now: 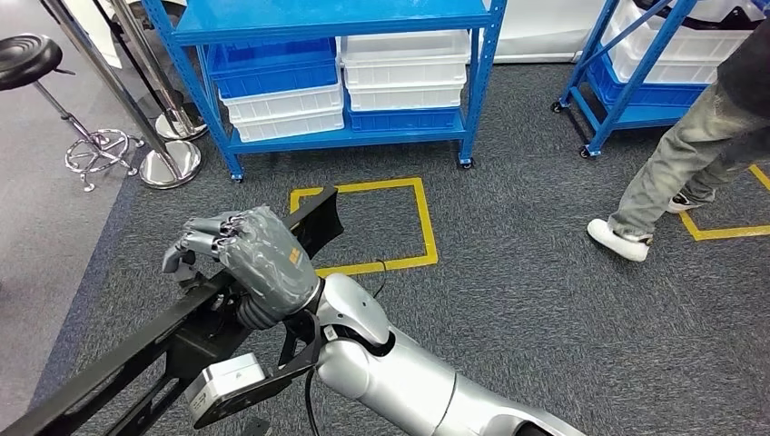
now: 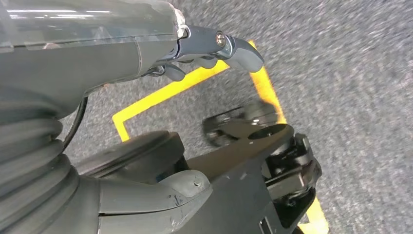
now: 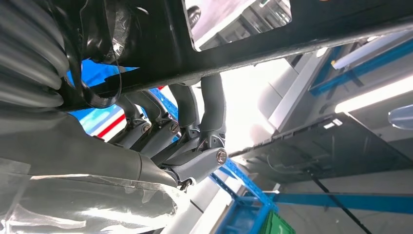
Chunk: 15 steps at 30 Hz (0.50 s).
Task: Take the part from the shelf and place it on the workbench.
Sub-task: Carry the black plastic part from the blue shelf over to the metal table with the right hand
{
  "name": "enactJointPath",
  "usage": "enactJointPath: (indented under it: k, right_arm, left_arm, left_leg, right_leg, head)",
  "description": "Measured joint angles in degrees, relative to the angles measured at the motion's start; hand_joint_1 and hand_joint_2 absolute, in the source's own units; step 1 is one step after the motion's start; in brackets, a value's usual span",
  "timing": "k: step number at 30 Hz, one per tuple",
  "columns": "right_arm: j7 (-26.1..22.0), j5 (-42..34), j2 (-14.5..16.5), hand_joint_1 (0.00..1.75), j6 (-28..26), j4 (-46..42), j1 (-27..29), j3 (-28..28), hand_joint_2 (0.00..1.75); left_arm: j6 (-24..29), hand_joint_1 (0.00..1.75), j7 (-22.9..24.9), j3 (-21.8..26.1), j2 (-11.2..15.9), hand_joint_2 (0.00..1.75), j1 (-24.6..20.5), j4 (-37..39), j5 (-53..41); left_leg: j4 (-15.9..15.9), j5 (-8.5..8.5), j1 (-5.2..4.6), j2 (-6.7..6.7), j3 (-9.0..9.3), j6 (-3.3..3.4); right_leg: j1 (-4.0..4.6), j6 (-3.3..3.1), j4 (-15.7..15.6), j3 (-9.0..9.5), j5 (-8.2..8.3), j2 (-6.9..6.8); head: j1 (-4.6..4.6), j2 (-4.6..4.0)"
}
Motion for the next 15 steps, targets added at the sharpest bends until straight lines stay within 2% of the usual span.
enactJointPath:
  k: [1,2,3,5,6,7,8,9,10,11,13,14,15]
  right_arm:
    - [0.0,0.0,0.0,1.75,0.0,0.1,0.0,0.0,1.75]
    - [0.0,-0.1,0.0,1.75,0.0,0.2,0.0,0.0,1.75]
    - [0.0,-0.2,0.0,1.75,0.0,0.2,0.0,0.0,1.75]
    - [0.0,-0.5,0.1,1.75,0.1,0.2,-0.1,0.1,1.75]
    - [0.0,-0.6,0.1,1.75,0.2,0.2,-0.1,0.1,1.75]
    - [0.0,-0.8,0.2,1.75,0.3,0.2,-0.2,0.1,1.75]
    - [0.1,-0.9,0.3,1.75,0.3,0.3,-0.2,0.1,1.75]
    - [0.1,-1.0,0.3,1.75,0.4,0.3,-0.3,0.1,1.75]
    - [0.1,-1.0,0.3,1.75,0.4,0.4,-0.3,0.1,1.75]
    - [0.1,-1.1,0.3,1.75,0.4,0.5,-0.3,0.1,1.75]
    - [0.1,-1.2,0.3,1.75,0.4,0.6,-0.3,0.2,1.75]
    - [0.1,-1.2,0.3,1.75,0.4,0.7,-0.3,0.2,1.75]
    - [0.1,-1.2,0.3,1.75,0.4,0.8,-0.3,0.2,1.75]
  left_arm:
    - [0.0,0.00,0.0,0.0,0.0,1.75,0.0,0.0,0.0]
    - [0.0,0.00,0.0,0.0,0.0,1.75,0.0,0.0,0.0]
    - [0.0,0.00,0.0,0.0,0.1,1.75,-0.1,0.0,0.0]
    - [0.0,0.00,0.0,0.0,0.2,1.75,-0.2,0.0,0.2]
    - [0.0,0.00,-0.1,0.0,0.2,1.75,-0.3,0.0,0.3]
    - [0.0,0.00,-0.1,0.0,0.2,1.75,-0.3,0.0,0.4]
    - [0.0,0.00,-0.1,0.0,0.2,1.75,-0.2,0.0,0.5]
    - [0.0,0.00,-0.2,0.0,0.2,1.75,-0.2,0.0,0.5]
    - [0.0,0.00,-0.1,0.0,0.3,1.75,-0.1,0.0,0.6]
    - [0.0,0.00,-0.1,0.0,0.3,1.75,-0.1,0.0,0.6]
    - [0.0,0.00,-0.1,0.0,0.3,1.75,-0.2,0.0,0.6]
    - [0.0,0.00,-0.1,0.0,0.4,1.75,-0.2,0.0,0.7]
    - [0.0,0.00,-0.1,0.0,0.4,1.75,-0.1,0.0,0.7]
  left_leg:
    - [0.4,1.26,-0.01,0.00,1.02,0.07]
    - [-1.2,2.95,-0.03,-0.02,3.10,0.27]
    - [-4.5,3.92,-0.09,-0.06,6.05,0.59]
    - [-13.0,3.00,-0.40,-0.12,12.19,1.29]
    - [-15.8,2.09,-0.59,-0.16,13.89,1.60]
    - [-17.4,1.70,-0.78,-0.16,14.54,1.88]
    - [-17.8,2.15,-0.71,-0.15,14.31,2.25]
    - [-18.0,2.88,-0.61,-0.04,13.90,2.65]
    - [-18.3,3.69,-0.45,0.10,13.36,3.14]
    - [-18.5,4.63,-0.27,0.23,12.59,3.55]
    - [-18.4,6.23,-0.26,0.33,10.66,3.95]
    - [-18.3,6.99,-0.25,0.35,9.61,3.91]
    - [-18.2,7.68,-0.24,0.38,8.57,3.81]
  right_leg:
    - [0.11,0.03,0.2,-1.05,0.62,-0.01]
    - [0.18,0.10,0.6,-2.09,1.22,0.01]
    - [0.23,0.20,0.9,-2.99,1.77,0.05]
    - [0.37,0.62,1.4,-4.19,2.80,0.11]
    - [0.36,0.88,1.5,-4.39,3.32,0.08]
    - [0.33,1.21,1.3,-4.49,3.91,0.03]
    - [0.31,1.55,1.0,-4.57,4.48,0.00]
    - [0.27,1.90,1.1,-4.83,4.35,0.08]
    - [0.23,2.26,1.8,-5.31,3.17,0.18]
    - [0.11,2.62,3.7,-6.09,0.68,0.29]
    - [-0.36,3.22,10.5,-7.83,-5.43,0.37]
    - [-0.59,3.47,14.1,-8.45,-7.30,0.37]
    - [-0.78,3.66,16.6,-8.46,-7.49,0.36]
  head:
    - [0.00,0.01]
    - [-0.01,0.00]
    - [-0.01,0.00]
    - [-0.01,-0.01]
    - [0.00,0.00]
    - [0.00,0.00]
    - [0.01,-0.01]
    - [0.02,0.00]
    - [0.03,0.00]
    - [0.05,-0.01]
    - [0.05,0.00]
    - [0.04,0.00]
    - [0.04,0.00]
